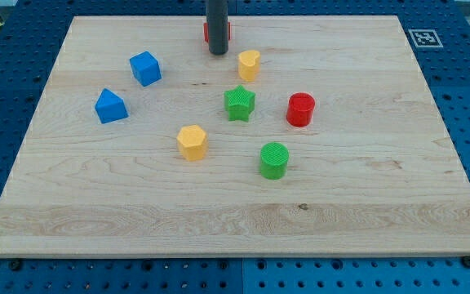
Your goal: Push the yellow heart and blue cube towards the top side
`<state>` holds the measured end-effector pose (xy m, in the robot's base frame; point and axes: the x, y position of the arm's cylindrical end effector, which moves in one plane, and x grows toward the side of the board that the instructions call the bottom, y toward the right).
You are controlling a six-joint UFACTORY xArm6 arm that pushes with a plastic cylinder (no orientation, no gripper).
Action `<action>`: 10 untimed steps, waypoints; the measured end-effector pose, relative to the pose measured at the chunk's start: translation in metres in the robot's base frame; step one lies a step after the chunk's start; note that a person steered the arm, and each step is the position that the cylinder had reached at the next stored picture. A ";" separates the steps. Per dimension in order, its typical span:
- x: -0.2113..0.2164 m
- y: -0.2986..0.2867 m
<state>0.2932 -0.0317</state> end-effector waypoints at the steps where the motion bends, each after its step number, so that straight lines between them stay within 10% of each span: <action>1: 0.059 0.000; 10: -0.010 0.060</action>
<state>0.2831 0.0283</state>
